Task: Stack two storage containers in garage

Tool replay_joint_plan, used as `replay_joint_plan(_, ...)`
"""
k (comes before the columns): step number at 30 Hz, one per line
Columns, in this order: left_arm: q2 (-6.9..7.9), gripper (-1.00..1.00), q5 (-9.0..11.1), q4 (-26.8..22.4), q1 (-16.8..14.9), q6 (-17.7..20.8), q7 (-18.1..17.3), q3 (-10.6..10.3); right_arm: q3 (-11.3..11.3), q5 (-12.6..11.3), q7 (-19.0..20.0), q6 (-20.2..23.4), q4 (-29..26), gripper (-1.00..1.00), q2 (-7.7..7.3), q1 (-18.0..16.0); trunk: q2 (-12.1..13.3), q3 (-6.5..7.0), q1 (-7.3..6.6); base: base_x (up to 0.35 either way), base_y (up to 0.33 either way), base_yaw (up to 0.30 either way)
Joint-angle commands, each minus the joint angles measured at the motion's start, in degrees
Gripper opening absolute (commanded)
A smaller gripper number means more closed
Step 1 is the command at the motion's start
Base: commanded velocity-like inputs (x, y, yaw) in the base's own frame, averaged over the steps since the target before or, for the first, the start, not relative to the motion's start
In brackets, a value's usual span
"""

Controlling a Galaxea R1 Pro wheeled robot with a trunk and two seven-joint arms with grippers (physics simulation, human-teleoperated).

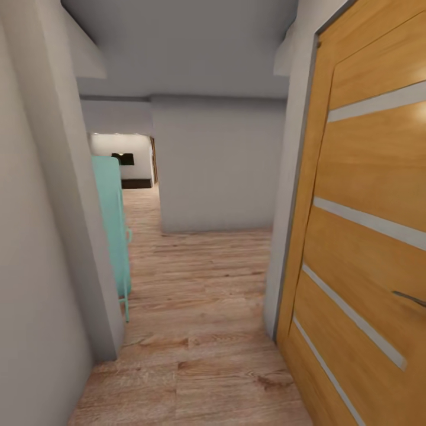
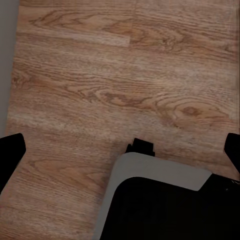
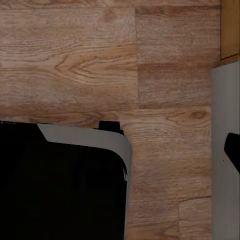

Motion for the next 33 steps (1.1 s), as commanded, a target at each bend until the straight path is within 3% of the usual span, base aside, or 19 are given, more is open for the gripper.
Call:
replay_joint_plan(1,-0.01,1.0,0.24,0.05,-0.05,-0.23,-0.01,0.22,0.47,-0.22,-0.16,-0.34,0.18,1.0,0.0,-0.08,-0.04,-0.07,0.04,0.322,0.0,0.0)
replay_joint_plan(9,-0.02,1.0,0.27,0.04,-0.05,-0.23,0.01,0.22,0.4,-0.3,-0.15,-0.36,0.18,1.0,-0.23,-0.08,-0.04,-0.07,0.04,0.322,0.0,0.029)
replay_joint_plan(19,-0.07,1.0,0.24,0.05,-0.05,-0.19,-0.04,0.22,0.41,-0.37,-0.24,-0.52,0.18,1.0,-0.22,-0.08,-0.04,-0.07,0.04,0.322,0.0,0.221)
replay_joint_plan(33,-0.09,1.0,0.24,0.03,-0.04,-0.05,-0.12,0.22,0.46,-0.39,-0.92,-0.12,0.18,1.0,-0.19,-0.08,-0.04,-0.07,0.04,0.322,0.0,0.013)
